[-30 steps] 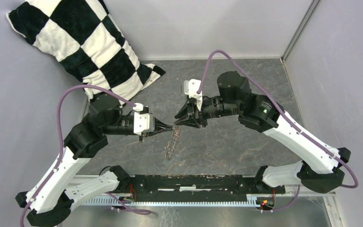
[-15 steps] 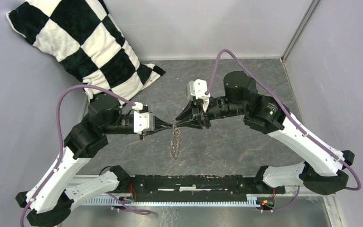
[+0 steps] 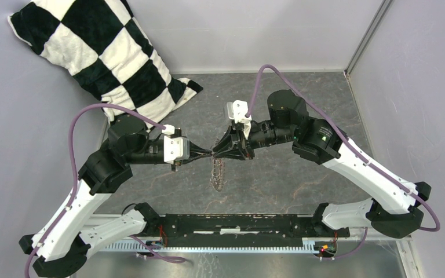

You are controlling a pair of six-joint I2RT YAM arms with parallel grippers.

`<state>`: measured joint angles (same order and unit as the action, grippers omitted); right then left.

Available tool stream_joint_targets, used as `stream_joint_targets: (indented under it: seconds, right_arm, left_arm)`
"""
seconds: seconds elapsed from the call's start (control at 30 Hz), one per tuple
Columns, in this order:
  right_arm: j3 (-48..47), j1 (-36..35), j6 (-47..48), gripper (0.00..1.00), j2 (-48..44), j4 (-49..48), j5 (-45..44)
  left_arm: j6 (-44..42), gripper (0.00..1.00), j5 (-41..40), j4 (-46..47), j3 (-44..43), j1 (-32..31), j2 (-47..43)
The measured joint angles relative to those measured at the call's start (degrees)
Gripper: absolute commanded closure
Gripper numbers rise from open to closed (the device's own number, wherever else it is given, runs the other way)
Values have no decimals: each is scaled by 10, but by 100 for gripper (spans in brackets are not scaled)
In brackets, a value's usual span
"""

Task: Put the keys on the keyring
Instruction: Adjust the key on the keyring.

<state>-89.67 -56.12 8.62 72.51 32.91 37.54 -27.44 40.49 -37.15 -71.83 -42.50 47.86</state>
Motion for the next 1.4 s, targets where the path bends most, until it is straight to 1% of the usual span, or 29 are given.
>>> stream_joint_targets:
  seconds: [0.1, 0.27, 0.47, 0.53, 0.6, 0.63, 0.67, 0.77, 0.8, 0.83, 0.87, 0.97, 1.1, 1.27, 1.4]
  right_arm:
    - [3, 0, -2, 76, 0, -4, 0]
    - [11, 0, -5, 82, 0, -18, 1]
    - [24, 0, -12, 85, 0, -34, 10]
    - [24, 0, -13, 90, 0, -35, 10]
    - [24, 0, -13, 99, 0, -35, 10]
    - [24, 1, -13, 100, 0, -36, 10]
    - [24, 2, -14, 99, 0, -37, 10]
    - [26, 2, -13, 100, -1, -39, 9]
    - [30, 2, -14, 100, -3, -43, 8]
    - [35, 2, -14, 100, -7, -49, 7]
    - [42, 2, -15, 100, -10, -55, 3]
    - [75, 3, -22, 100, -29, -70, -6]
    - [135, 8, -43, 100, -65, -116, -7]
    - [235, 17, -94, 100, -127, -227, -3]
    - [290, 19, -140, 100, -149, -318, 0]
  left_arm:
    - [2, 98, 0, 0, 0, 0, 0]
    - [4, 98, 0, 0, 0, 0, 0]
    - [4, 98, 0, -3, 0, 0, 0]
    - [5, 98, 0, -3, 0, 0, 0]
    - [6, 98, 0, -3, 0, 0, -1]
    - [6, 98, 1, -3, 0, 0, -1]
    - [7, 96, 1, -3, 0, 0, -2]
    - [7, 83, 1, -3, 0, 0, -2]
    - [8, 76, 1, -2, 0, 0, -2]
    - [9, 67, 1, -2, 0, 0, -3]
    - [10, 61, 2, 0, 0, 0, -3]
    - [14, 57, 3, 9, 0, 0, -12]
    - [13, 57, 6, 9, 4, 0, -30]
    - [12, 55, 6, 7, 12, 0, -45]
    - [12, 52, 7, 5, 22, 0, -43]
